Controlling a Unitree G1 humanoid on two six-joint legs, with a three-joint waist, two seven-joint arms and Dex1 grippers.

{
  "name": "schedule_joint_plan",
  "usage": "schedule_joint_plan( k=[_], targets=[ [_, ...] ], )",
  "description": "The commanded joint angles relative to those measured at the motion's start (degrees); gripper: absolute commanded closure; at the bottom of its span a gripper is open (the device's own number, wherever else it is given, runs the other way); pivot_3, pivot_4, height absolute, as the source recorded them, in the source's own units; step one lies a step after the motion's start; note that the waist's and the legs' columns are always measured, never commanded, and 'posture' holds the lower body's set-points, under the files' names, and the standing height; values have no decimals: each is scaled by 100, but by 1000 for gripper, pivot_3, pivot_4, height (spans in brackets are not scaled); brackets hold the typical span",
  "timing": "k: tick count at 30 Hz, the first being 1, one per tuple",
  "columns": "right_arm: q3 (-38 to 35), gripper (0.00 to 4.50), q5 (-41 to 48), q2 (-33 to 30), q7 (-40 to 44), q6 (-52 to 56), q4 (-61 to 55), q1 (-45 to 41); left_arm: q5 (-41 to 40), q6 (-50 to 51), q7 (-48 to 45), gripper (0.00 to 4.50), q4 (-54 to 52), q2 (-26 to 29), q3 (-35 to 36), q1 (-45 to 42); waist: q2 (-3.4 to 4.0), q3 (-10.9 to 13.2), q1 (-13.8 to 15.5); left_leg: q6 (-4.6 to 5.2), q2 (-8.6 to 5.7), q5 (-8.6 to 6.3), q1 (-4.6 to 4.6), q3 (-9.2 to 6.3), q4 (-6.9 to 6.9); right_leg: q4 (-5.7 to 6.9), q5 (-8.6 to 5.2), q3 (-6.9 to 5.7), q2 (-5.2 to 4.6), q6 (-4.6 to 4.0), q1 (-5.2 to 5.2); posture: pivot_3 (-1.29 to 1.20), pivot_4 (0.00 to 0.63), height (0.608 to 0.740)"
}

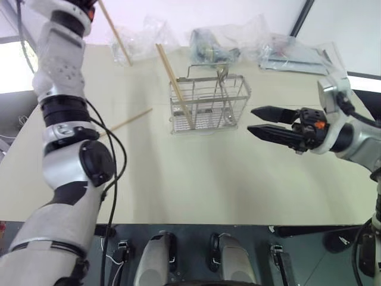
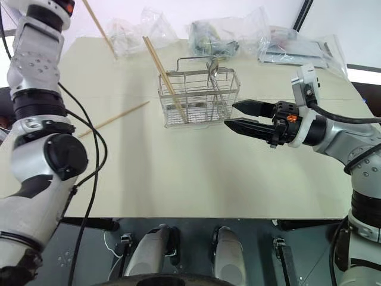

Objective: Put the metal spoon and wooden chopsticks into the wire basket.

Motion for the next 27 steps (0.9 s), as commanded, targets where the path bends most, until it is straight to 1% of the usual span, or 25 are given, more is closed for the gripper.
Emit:
schedule_joint_plan(
  k=[1, 4, 7, 13, 16, 20, 22, 25, 26, 27],
  targets=[
    [-185, 1024, 191, -8, -58, -29, 5, -123, -133, -145, 209, 4482, -476, -354, -184, -212, 0, 0, -7, 0, 0, 0, 0, 0, 0, -1, 0, 0, 0, 0, 0, 0, 150, 704],
    [-262, 1024, 286, -41, -122, 1, -39, -70, 42, -372, 136, 4482, -395, -738, -444, -151, 0, 0, -6, -6, 0, 4, 0, 1, -1, -2, 0, -1, 2, 0, 0, 0, 150, 704],
    [-325, 1024, 393, -47, -239, 38, -134, -14, 373, -761, -62, 4482, -77, -977, -801, -50, -1, 0, -4, -9, -2, 5, 0, 3, -1, -3, 0, -1, 2, 1, 0, 0, 150, 704],
    [-492, 1024, 539, -99, -486, 79, -224, 111, 1093, -1548, -382, 4482, 477, -1228, -1481, 267, 0, 0, -10, 11, -1, -7, 1, 3, -2, -5, 0, -1, 3, 0, 0, 0, 150, 704],
    [-556, 1024, 599, -97, -593, 79, -231, 158, 1211, -1662, -424, 4482, 516, -1273, -1610, 471, 0, 0, -11, 14, 0, -9, 0, 2, -2, -6, 0, -1, 3, 0, -1, 0, 150, 704],
    [-568, 1024, 631, -54, -697, 46, -270, 240, 1156, -1552, -468, 2872, 164, -1414, -1706, 800, 0, 0, -7, 18, 1, -11, -1, 0, -2, -5, 0, -1, 2, 0, -2, 0, 150, 704],
    [-562, 1024, 636, -32, -731, 28, -252, 248, 1129, -1435, -415, 1783, -31, -1444, -1718, 894, 0, 0, -2, 20, 1, -12, -2, -1, -2, -6, 0, -1, 1, 0, -2, 0, 150, 704],
    [-513, 1024, 607, -13, -724, -10, -170, 210, 1000, -1168, -280, 266, -378, -1407, -1627, 930, 0, 0, -4, 25, 1, -15, -3, -1, -1, -7, 0, -1, 0, 0, -2, 0, 150, 704],
    [-486, 1024, 581, -6, -711, -26, -130, 185, 964, -1061, -240, 24, -517, -1371, -1606, 933, 0, 0, -8, 25, 1, -15, -2, -2, -1, -6, 0, 0, 0, 0, -2, 0, 150, 704],
    [-441, 1024, 537, 8, -692, -54, -75, 149, 944, -919, -200, 24, -746, -1287, -1598, 939, 0, 0, -11, 26, 1, -16, -2, -2, -1, -6, 0, 0, 1, 0, -2, 0, 150, 704]
  ],
)
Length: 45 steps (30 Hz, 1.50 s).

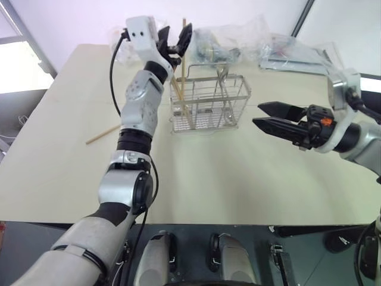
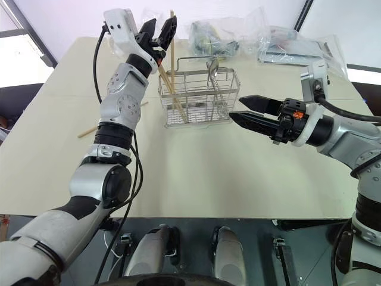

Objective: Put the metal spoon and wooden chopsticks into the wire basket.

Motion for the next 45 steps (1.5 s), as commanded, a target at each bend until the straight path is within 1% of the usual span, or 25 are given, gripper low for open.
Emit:
schedule_joint_plan(
  k=[1, 3, 5, 6, 8, 11, 12, 14, 15, 17, 18, 20, 24, 26, 30, 36, 39, 45],
  targets=[
    [-27, 1024, -24, 28, 41, -176, 78, -152, -148, 381, 133, 24, -872, 244, 46, -88, 0, 0, -4, 0, 0, 0, 0, 0, 0, 0, 0, 0, 0, 0, 0, 0, 150, 704],
    [49, 1024, -82, 52, 68, -226, 150, -203, -237, 786, 165, 24, -1393, 501, 63, -113, 0, 0, -22, 1, 1, 0, 1, 0, -1, 1, 0, 0, 1, 0, 0, 0, 150, 704],
    [93, 1024, -121, 58, 105, -270, 198, -227, -348, 1291, 177, 24, -1831, 893, 128, -183, 1, -1, -25, 0, 3, 0, 2, 1, -3, 3, 0, 1, 3, 0, -2, 0, 150, 704],
    [108, 1024, -136, 60, 123, -290, 221, -234, -371, 1553, 111, 24, -1942, 1188, 157, -211, 2, -1, -25, 0, 3, 0, 2, 1, -3, 4, 0, 1, 4, 0, -3, 0, 150, 704],
    [126, 1024, -154, 63, 149, -316, 253, -245, -379, 1888, 18, 24, -2044, 1593, 160, -219, 3, -1, -20, -1, 3, 1, 3, 2, -3, 6, 0, 1, 4, -1, -3, 0, 150, 704],
    [168, 1024, -215, 75, 226, -368, 335, -265, 76, 2089, -678, 24, -1504, 2776, -88, -62, 5, -2, -15, -2, 2, 1, 3, 5, -2, 7, 0, 1, 4, 0, -2, 0, 150, 704],
    [190, 1024, -242, 70, 268, -385, 368, -276, 298, 2134, -1003, 24, -1171, 3155, -299, 18, 5, -3, -17, -10, 2, 6, 4, 6, -2, 6, -1, 1, 5, 0, -2, 0, 150, 704],
    [228, 1024, -296, 48, 354, -413, 431, -300, 619, 2025, -1506, 24, -671, 3581, -655, 126, 10, -5, -6, -24, 2, 13, 6, 9, -4, 6, -1, 1, 6, 0, -2, 0, 150, 704],
    [251, 1024, -333, 32, 408, -426, 463, -314, 875, 1977, -1860, 24, -351, 3800, -955, 195, 10, -6, 7, -23, 1, 13, 5, 9, -3, 6, -2, 0, 5, 0, -2, 0, 150, 704],
    [285, 1024, -390, 5, 500, -441, 531, -348, 1279, 1761, -2612, 24, 123, 4079, -1473, 347, 10, -6, 38, -22, -1, 11, 5, 6, -2, 1, -2, -1, 4, 0, 2, 0, 150, 704],
    [294, 1024, -411, -4, 537, -447, 565, -365, 1395, 1607, -2857, 24, 264, 4131, -1611, 381, 9, -5, 46, -20, -1, 9, 4, 6, -1, -1, -3, -1, 3, 0, 2, 0, 150, 704],
    [330, 1024, -474, -43, 630, -445, 643, -441, 1740, 1393, -3319, 24, 872, 4140, -1990, 392, 4, -3, 78, -13, -1, 5, -5, 5, 1, -5, -3, -1, 2, -1, -4, 0, 150, 704],
    [340, 1024, -529, -86, 712, -402, 709, -554, 2363, 725, -3758, 24, 1962, 4012, -2528, 260, 4, -2, 83, -15, 2, 6, -23, 13, 1, 3, -2, 2, 0, -1, -33, 0, 150, 704],
    [326, 1024, -528, -96, 723, -382, 699, -556, 2494, 488, -3870, 24, 2301, 3933, -2581, 178, 3, -3, 82, -15, 3, 6, -27, 16, 0, 8, -2, 3, 1, -2, -42, 0, 150, 704],
    [202, 1024, -446, -161, 667, -282, 536, -410, 2820, 251, -3737, 24, 3114, 3679, -2670, -8, 3, -3, 95, -11, 3, 5, -44, 17, 4, 10, -1, 3, 0, -2, -61, 0, 150, 704],
    [28, 1024, -346, -231, 594, -171, 351, -231, 3139, 55, -3626, 24, 3627, 3424, -2645, -98, 3, -4, 118, -3, 4, 1, -42, 18, 4, 13, 0, 5, -1, -1, -63, 0, 150, 704],
    [-28, 1024, -315, -267, 575, -149, 293, -177, 3167, 70, -3574, 871, 3733, 3344, -2566, -125, 2, -5, 135, -2, 4, 1, -39, 19, 5, 13, 0, 6, -3, -2, -59, 0, 150, 704],
    [-106, 1024, -284, -308, 579, -147, 249, -121, 3180, 34, -3548, 4058, 3761, 3301, -2467, -191, 2, -5, 126, -2, 4, 0, -38, 18, 6, 16, 1, 7, -2, -4, -60, 0, 150, 704]
  ],
)
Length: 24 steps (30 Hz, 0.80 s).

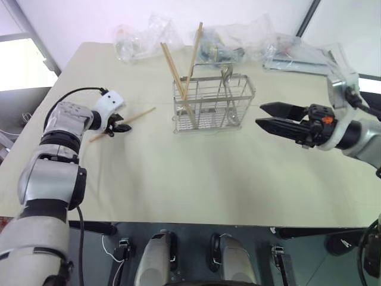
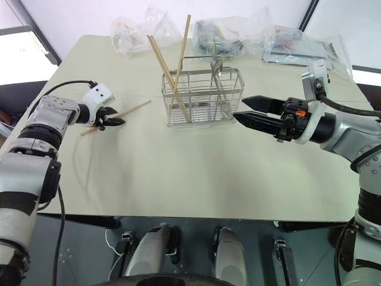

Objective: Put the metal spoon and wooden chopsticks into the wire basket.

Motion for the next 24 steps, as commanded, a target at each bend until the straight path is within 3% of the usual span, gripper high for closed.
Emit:
schedule_joint_plan(
  k=[1, 9, 13, 15, 18, 24],
  targets=[
    [-242, 1024, 135, -101, 17, -42, -168, -16, 31, -9, 90, 4434, 21, 64, 154, -156, 0, 0, -3, 0, 0, 0, 0, 0, 0, 0, 0, 0, 0, 0, -1, 0, 150, 704],
    [-191, 1024, 100, -4, -23, -115, -208, -12, -599, 237, 1180, 4434, -93, 90, 1144, -420, -2, 1, 5, 0, 0, 0, -4, 0, 3, 2, 0, 0, 0, 1, -3, 0, 150, 704],
    [-163, 1024, 88, 52, -48, -150, -217, 30, -1910, 100, 2305, 4434, -478, -204, 2669, -969, -7, 3, 22, 0, 0, 1, -11, -7, 9, 3, 1, -2, -1, 1, -3, 0, 150, 704],
    [-145, 1024, 94, 87, -74, -150, -232, 37, -2622, -48, 2663, 4434, -861, -453, 3403, -1236, -8, 3, 18, 0, -1, 1, -16, -12, 14, 3, 1, -4, -1, 3, -2, 0, 150, 704],
    [-123, 1024, 113, 146, -104, -134, -241, 12, -3323, 23, 3093, 4434, -1679, -1036, 3942, -1472, -9, 2, 5, -21, -3, 14, -14, -7, 16, 1, 6, -1, -3, 10, 2, 0, 150, 704],
    [-77, 1024, 118, 220, -173, -107, -275, -52, -3773, 236, 3611, 4434, -3438, -2315, 3726, -1396, -9, 2, 5, -21, -6, 14, 33, -8, 12, -12, 6, -3, 0, 12, 62, 0, 150, 704]
  ],
)
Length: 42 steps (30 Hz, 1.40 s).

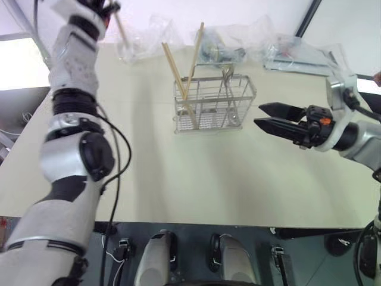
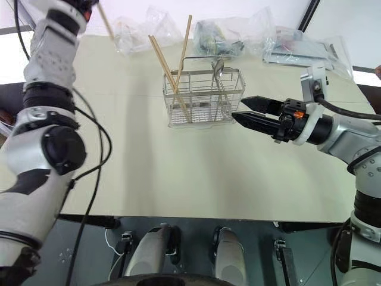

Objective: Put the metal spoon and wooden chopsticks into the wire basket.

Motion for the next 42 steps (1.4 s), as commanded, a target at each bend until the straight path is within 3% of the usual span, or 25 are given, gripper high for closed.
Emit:
schedule_joint_plan(
  k=[1, 7, 25, 28, 35, 39, 42],
  targets=[
    [-108, 1024, 145, 9, -54, -58, -215, -80, -195, 100, 224, 4434, -946, -399, -246, 37, 0, 0, -6, 4, 0, -3, 1, 0, 0, -1, 0, 0, 0, 0, 0, 0, 150, 704],
    [-282, 1024, 321, -27, -223, 21, -381, 101, -119, 377, 328, 4434, -1789, -961, -783, 667, 2, -1, -11, -2, 1, 1, 10, 2, -9, 0, 0, 2, 3, -1, 1, 0, 150, 704],
    [-289, 1024, 561, -29, -586, -7, -459, 146, 808, -48, 244, 4434, -2508, -1358, -2038, 2251, 2, -1, 3, 31, 1, -18, 8, -4, -6, -6, 0, 0, 3, -2, 6, 0, 150, 704],
    [-264, 1024, 540, -13, -587, -32, -450, 147, 776, 13, 264, 3422, -2642, -1371, -2036, 2344, 2, -1, 6, 31, 1, -19, 7, -5, -6, -7, 0, 0, 2, -2, 6, 0, 150, 704],
    [-160, 1024, 431, 17, -527, -109, -348, 87, 592, 439, 347, 65, -3113, -1317, -1930, 2364, 2, -1, 6, 34, 1, -20, 7, -6, -5, -7, 0, 0, 2, -2, 6, 0, 150, 704],
    [-104, 1024, 369, 30, -487, -168, -288, 54, 435, 973, 443, 65, -3764, -1007, -1803, 2344, 3, -1, -1, 34, 1, -20, 7, -6, -6, -7, 0, 0, 2, -2, 6, 0, 150, 704],
    [-88, 1024, 320, 34, -459, -213, -264, 71, 252, 1628, 442, 65, -4229, -471, -1639, 2208, 3, -2, -15, 34, 2, -20, 8, -6, -6, -5, 0, 1, 3, -2, 6, 0, 150, 704]
  ],
)
